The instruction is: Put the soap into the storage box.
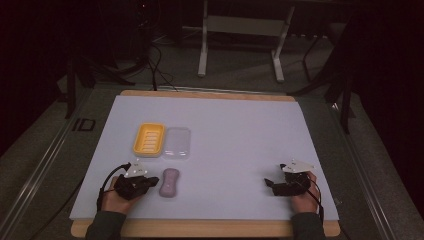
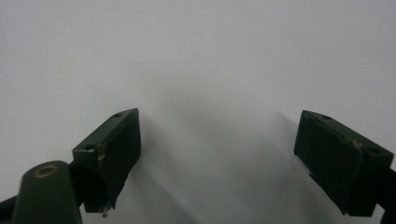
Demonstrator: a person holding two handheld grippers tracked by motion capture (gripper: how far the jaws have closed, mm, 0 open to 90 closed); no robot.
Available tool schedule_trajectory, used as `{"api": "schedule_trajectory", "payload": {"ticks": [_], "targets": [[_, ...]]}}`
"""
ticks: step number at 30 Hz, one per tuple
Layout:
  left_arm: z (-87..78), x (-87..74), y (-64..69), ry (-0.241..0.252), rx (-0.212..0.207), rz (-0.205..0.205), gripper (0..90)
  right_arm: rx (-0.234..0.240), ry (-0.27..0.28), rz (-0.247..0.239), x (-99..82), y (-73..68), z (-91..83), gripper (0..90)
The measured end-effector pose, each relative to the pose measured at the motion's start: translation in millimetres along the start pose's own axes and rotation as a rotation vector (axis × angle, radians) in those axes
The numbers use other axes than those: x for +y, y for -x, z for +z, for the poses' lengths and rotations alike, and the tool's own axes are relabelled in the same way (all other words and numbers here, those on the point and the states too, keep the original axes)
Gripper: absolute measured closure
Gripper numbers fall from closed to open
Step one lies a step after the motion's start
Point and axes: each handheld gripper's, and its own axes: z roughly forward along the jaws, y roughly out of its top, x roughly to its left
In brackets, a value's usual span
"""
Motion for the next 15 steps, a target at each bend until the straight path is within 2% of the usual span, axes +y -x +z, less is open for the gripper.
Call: {"api": "schedule_trajectory", "payload": {"ticks": [15], "targets": [[-3.0, -4.6, 6.1, -0.029, -0.049, 0.03, 90.0, 0.0, 0.0, 0.001, 0.0, -0.2, 0.0, 14.5]]}}
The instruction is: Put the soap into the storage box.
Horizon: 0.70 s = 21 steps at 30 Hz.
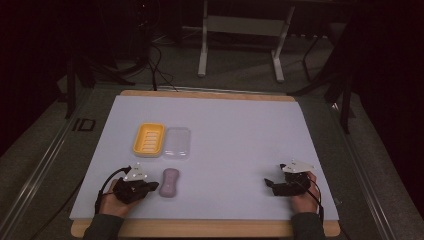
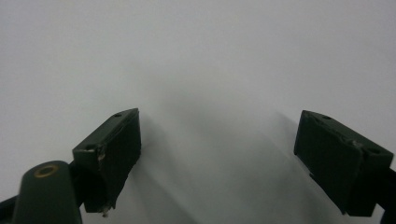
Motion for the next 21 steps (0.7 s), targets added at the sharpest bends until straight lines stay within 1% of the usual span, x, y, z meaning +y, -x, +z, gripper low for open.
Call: {"api": "schedule_trajectory", "payload": {"ticks": [1, 2, 4, 7, 14, 15, 16, 17, 18, 21], "targets": [[0.0, 0.0, 0.0, 0.0, 0.0, 0.0, 90.0, 0.0, 0.0, 0.0, 0.0, 0.0, 0.0, 14.5], [1.5, 1.1, 1.1, -0.002, -0.011, 0.007, 90.0, 0.0, 0.0, 0.0, 0.0, 0.0, 0.0, 14.5], [2.2, 1.6, 2.3, -0.001, -0.017, 0.009, 90.0, 0.0, 0.0, 0.0, 0.0, 0.0, 0.0, 14.5], [2.5, 1.9, 2.6, -0.002, -0.022, 0.014, 90.0, -0.001, 0.001, 0.0, 0.0, -0.1, 0.0, 14.5], [6.5, 5.9, 8.5, -0.008, -0.047, 0.038, 90.0, -0.001, 0.001, -0.001, 0.0, -0.1, 0.0, 14.5], [8.6, 8.2, 11.3, -0.011, -0.056, 0.053, 90.0, -0.001, 0.001, -0.002, 0.0, -0.2, 0.0, 14.5], [8.6, 8.2, 11.3, -0.011, -0.056, 0.053, 90.0, -0.001, 0.001, -0.002, 0.0, -0.2, 0.0, 14.5], [11.9, 11.1, 14.3, -0.011, -0.066, 0.064, 90.0, -0.001, 0.001, -0.001, 0.0, -0.3, 0.0, 14.5], [11.9, 11.1, 14.3, -0.011, -0.066, 0.064, 90.0, -0.001, 0.001, -0.001, 0.0, -0.3, 0.0, 14.5], [17.9, 17.2, 18.6, -0.013, -0.081, 0.084, 90.0, -0.001, 0.002, -0.001, -0.1, -0.4, 0.0, 14.6]]}}
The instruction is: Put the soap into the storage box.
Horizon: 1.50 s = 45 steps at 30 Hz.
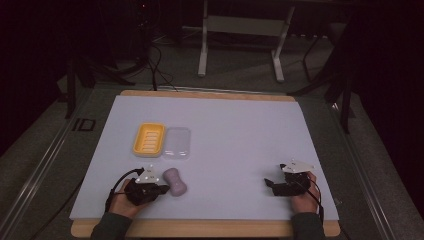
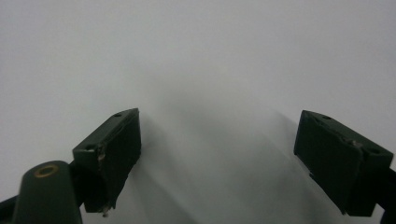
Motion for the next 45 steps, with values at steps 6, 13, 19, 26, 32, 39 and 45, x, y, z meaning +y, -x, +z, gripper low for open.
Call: {"api": "schedule_trajectory", "payload": {"ticks": [6, 13, 19, 26, 32, 39, 45], "targets": [[7.5, 9.1, 1.1, -0.007, -0.009, 0.027, 89.3, 0.0, 0.0, 0.0, 0.0, -0.1, 0.0, 14.6], [17.8, 21.7, 0.5, -0.018, -0.03, 0.043, 87.5, -0.001, 0.0, -0.001, 0.0, -0.1, -0.1, 14.6], [23.4, 33.0, 3.6, -0.058, -0.012, 0.076, 87.5, 0.0, 0.0, 0.0, 0.0, 0.0, 0.1, 14.6], [19.1, 44.9, 9.1, -0.071, -0.024, 0.141, 81.9, 0.0, -0.002, -0.001, 0.1, -0.1, 0.0, 14.7], [4.3, 61.5, 3.2, -0.072, 0.005, 0.2, 69.7, 0.0, -0.002, -0.001, 0.1, -0.1, 0.0, 14.7], [5.2, 77.3, -7.8, -0.113, 0.014, 0.235, 48.6, 0.003, -0.006, 0.0, 0.2, 0.5, 0.0, 14.8], [15.2, 84.2, -16.8, -0.138, 0.005, 0.272, 35.7, 0.003, -0.006, 0.0, 0.2, 0.5, 0.0, 14.8]]}}
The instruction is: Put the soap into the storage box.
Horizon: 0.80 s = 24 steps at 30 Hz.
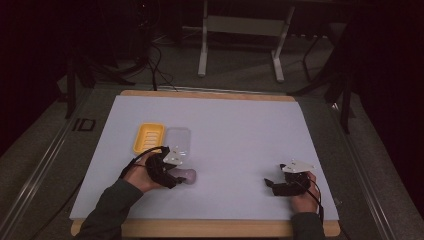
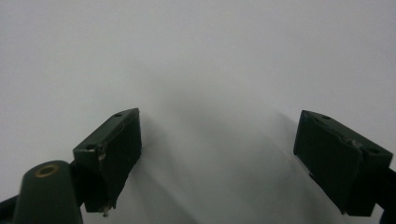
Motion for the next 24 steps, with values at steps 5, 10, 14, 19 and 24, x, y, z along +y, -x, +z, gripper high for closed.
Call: {"api": "schedule_trajectory", "payload": {"ticks": [5, 10, 14, 19, 24], "targets": [[5.6, -1.0, -6.7, -0.005, -0.032, 0.006, 27.2, 0.006, -0.001, 0.005, 0.1, 0.6, 0.3, 14.9], [11.1, -2.5, -7.9, -0.014, -0.071, 0.027, 27.0, 0.006, -0.002, 0.008, 0.1, 0.6, 0.4, 14.9], [17.4, 0.6, -7.9, -0.055, -0.076, 0.074, 25.5, 0.01, -0.003, 0.008, 0.1, 1.2, 0.5, 14.9], [24.0, 5.1, -8.3, -0.102, -0.084, 0.115, 24.9, 0.013, -0.004, 0.011, 0.2, 1.4, 0.6, 14.9], [28.5, 5.8, -7.1, -0.125, -0.096, 0.139, 25.2, 0.013, -0.004, 0.011, 0.2, 1.5, 0.7, 14.9]]}}
